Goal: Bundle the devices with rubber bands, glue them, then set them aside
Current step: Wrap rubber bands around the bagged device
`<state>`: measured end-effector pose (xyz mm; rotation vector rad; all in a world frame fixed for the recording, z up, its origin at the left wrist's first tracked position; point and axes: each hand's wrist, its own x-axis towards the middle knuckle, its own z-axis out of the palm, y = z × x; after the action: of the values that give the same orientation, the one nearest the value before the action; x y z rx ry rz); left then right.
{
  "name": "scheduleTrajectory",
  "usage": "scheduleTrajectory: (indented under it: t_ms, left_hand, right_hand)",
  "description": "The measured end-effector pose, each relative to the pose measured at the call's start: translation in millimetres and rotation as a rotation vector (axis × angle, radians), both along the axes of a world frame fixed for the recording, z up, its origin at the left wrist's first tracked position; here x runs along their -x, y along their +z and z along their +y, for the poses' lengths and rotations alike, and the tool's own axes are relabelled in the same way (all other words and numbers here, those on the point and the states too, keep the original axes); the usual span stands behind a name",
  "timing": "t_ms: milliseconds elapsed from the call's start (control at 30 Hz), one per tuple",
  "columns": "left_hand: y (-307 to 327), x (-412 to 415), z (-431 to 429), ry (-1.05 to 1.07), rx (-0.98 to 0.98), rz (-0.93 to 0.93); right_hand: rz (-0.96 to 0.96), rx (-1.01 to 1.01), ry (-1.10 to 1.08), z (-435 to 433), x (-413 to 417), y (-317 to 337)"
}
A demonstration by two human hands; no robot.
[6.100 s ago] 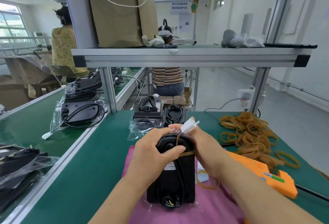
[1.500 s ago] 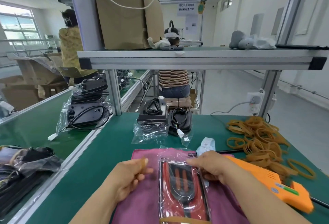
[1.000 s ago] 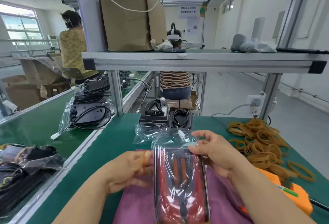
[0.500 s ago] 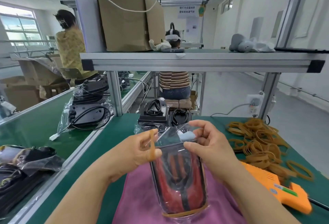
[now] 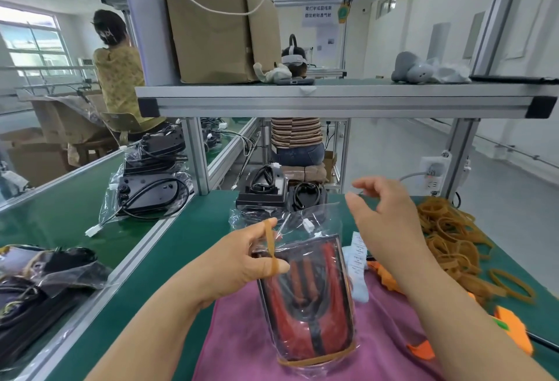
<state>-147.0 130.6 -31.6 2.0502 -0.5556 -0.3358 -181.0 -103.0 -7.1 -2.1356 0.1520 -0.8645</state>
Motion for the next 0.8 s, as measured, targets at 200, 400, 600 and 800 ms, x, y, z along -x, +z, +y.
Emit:
scheduleTrajectory:
  t_ms: [200, 400, 600, 800]
  left_hand:
    - [2.1, 1.4, -4.9, -0.024, 0.031, -0.013]
    - [-2.0, 0.5, -7.1, -0.059, 0.110, -0.099]
    - [-13.6, -0.5, -5.2, -0.034, 0.111, -0.157]
    - [-13.2, 0.2, 0.6, 0.023, -0.012, -0.170]
  right_hand:
    - [-0.116, 0.384, 0.301, 43.2, 15.4, 32.8]
    - [0.313, 0.361, 0.454, 70.8, 19.6, 27.5]
    - [0.472, 0.384, 0.401, 71.3, 3.9, 32.8]
    - [0.670, -0.337, 0.668, 68.6, -8.5, 33.2]
